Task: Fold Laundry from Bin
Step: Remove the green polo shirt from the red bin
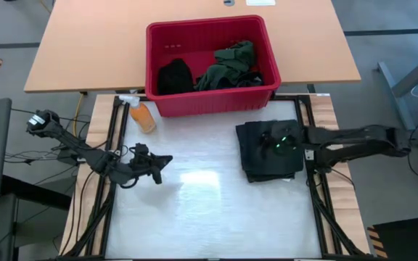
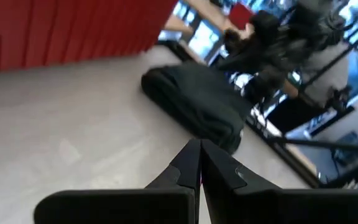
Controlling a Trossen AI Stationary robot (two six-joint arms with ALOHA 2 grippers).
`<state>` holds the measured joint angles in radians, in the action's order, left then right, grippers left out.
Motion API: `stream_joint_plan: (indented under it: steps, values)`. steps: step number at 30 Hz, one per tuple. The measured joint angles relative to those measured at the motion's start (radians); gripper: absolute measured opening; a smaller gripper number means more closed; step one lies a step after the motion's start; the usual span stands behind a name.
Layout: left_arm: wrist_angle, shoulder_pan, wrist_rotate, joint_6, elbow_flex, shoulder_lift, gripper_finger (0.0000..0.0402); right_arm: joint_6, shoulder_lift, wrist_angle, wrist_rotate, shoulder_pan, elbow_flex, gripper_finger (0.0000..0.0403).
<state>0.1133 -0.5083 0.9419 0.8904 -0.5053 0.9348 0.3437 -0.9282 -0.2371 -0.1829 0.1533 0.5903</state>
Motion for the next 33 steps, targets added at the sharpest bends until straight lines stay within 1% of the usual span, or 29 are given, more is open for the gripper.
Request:
stream_joint_plan:
  steps: [2,4,6,8,10,12,14,16,19,21,23,25,27,29,30,31,33]
  values:
    - [0.050,0.019,0.018,-0.033,0.000,0.000,0.0000,-0.063,0.026,-0.064,0.001,0.004,0.120,0.0018]
    - [0.119,0.051,0.021,-0.088,0.000,0.000,0.0000,-0.130,0.019,-0.108,-0.013,0.030,0.237,0.0018]
    - [0.173,0.099,-0.009,-0.159,-0.001,0.002,0.0000,-0.198,-0.022,-0.108,-0.025,0.080,0.343,0.0018]
    - [0.200,0.166,-0.068,-0.228,-0.001,0.010,0.0000,-0.260,-0.088,-0.107,-0.018,0.159,0.443,0.0018]
    - [0.193,0.249,-0.142,-0.278,-0.001,0.018,0.0000,-0.314,-0.183,-0.106,0.035,0.259,0.535,0.0018]
    - [0.176,0.350,-0.243,-0.334,-0.001,0.028,0.0000,-0.349,-0.300,-0.108,0.127,0.377,0.626,0.0018]
    - [0.153,0.462,-0.364,-0.406,-0.001,0.031,0.0000,-0.372,-0.435,-0.125,0.205,0.492,0.722,0.0019]
    - [0.158,0.583,-0.512,-0.484,-0.001,0.030,0.0000,-0.378,-0.569,-0.166,0.232,0.587,0.832,0.0027]
    - [0.173,0.767,-0.774,-0.557,-0.001,0.033,0.0000,-0.432,-0.757,-0.287,0.230,0.693,1.029,0.0059]
    - [0.187,0.880,-0.948,-0.585,-0.001,0.044,0.0000,-0.488,-0.870,-0.370,0.231,0.734,1.183,0.0090]
    - [0.186,0.970,-1.085,-0.585,-0.001,0.058,0.0000,-0.533,-0.986,-0.496,0.235,0.754,1.344,0.0126]
    - [0.190,1.031,-1.189,-0.584,-0.001,0.068,0.0000,-0.579,-1.096,-0.593,0.237,0.768,1.496,0.0166]
    - [0.194,1.068,-1.246,-0.597,-0.001,0.076,0.0000,-0.667,-1.188,-0.676,0.236,0.770,1.639,0.0205]
    - [0.193,1.084,-1.261,-0.601,-0.001,0.081,0.0000,-0.765,-1.263,-0.725,0.210,0.774,1.758,0.0240]
    - [0.192,1.089,-1.264,-0.602,-0.001,0.081,0.0000,-0.805,-1.284,-0.709,0.171,0.777,1.769,0.0254]
    - [0.193,1.092,-1.270,-0.604,-0.001,0.081,0.0000,-0.840,-1.283,-0.656,0.133,0.781,1.738,0.0265]
    - [0.192,1.093,-1.269,-0.606,-0.001,0.080,0.0000,-0.897,-1.302,-0.620,0.108,0.788,1.702,0.0279]
